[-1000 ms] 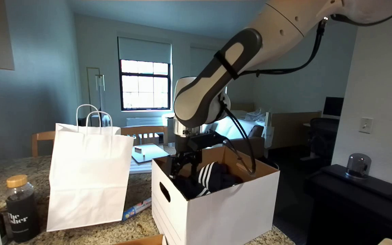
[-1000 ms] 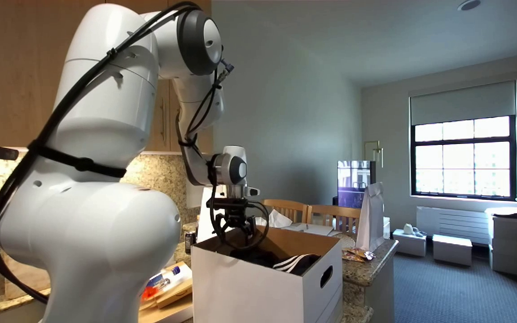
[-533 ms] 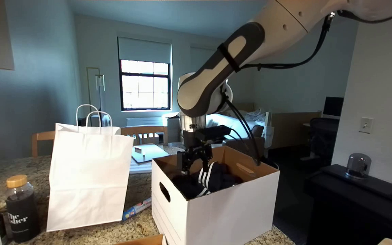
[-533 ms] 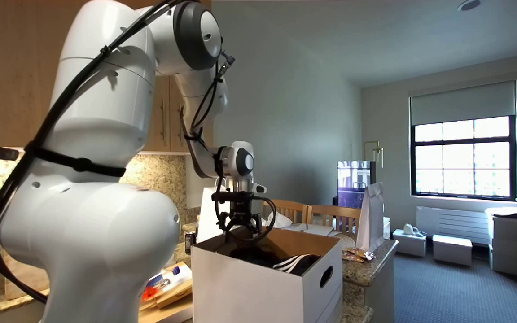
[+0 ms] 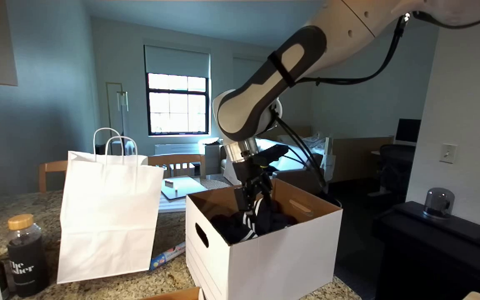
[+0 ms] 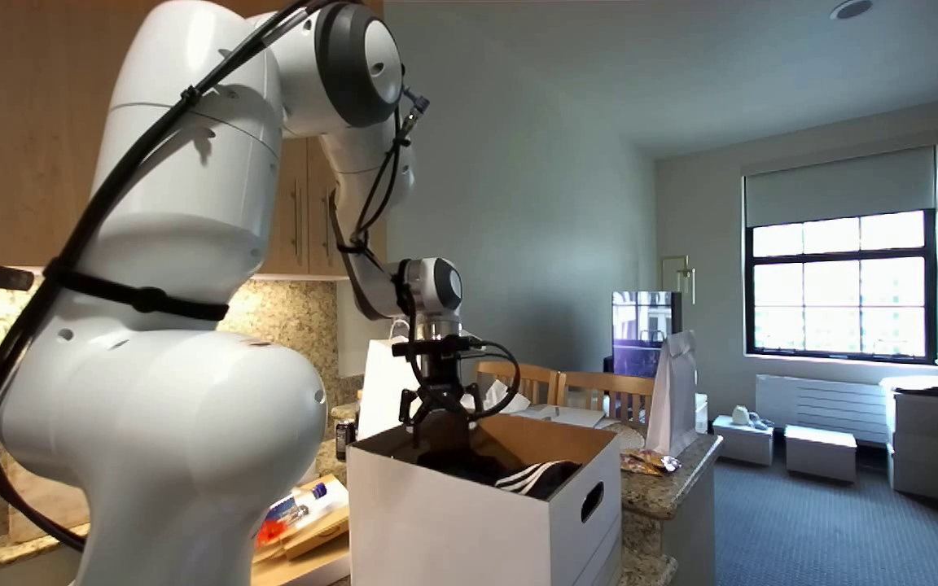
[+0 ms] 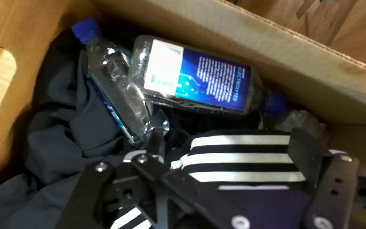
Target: Remove three empty water bottles from the white storage box
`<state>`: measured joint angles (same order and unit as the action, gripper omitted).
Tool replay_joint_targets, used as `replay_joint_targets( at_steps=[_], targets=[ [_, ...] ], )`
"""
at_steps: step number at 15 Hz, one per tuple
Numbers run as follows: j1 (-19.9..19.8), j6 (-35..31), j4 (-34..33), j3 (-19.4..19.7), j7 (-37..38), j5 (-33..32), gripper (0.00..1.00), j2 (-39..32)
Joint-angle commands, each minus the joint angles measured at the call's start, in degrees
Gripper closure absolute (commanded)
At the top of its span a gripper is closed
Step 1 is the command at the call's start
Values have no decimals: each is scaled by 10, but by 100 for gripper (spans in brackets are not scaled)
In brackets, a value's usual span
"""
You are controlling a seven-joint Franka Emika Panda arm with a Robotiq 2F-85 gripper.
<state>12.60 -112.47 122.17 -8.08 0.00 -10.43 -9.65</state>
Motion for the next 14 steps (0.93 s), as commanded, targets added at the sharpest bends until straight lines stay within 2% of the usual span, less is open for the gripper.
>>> replay_joint_targets(
  at_steps=[1,4,8,14],
  targets=[
    [-9,39,-7,-4,-73,-50,0,-13],
    [-14,41,-13,-9,-151,-53,0,-32],
    [-16,36,-22,-11,-216,-55,0,-47],
    [-21,22,-22,-11,-243,-48,0,-52]
  ],
)
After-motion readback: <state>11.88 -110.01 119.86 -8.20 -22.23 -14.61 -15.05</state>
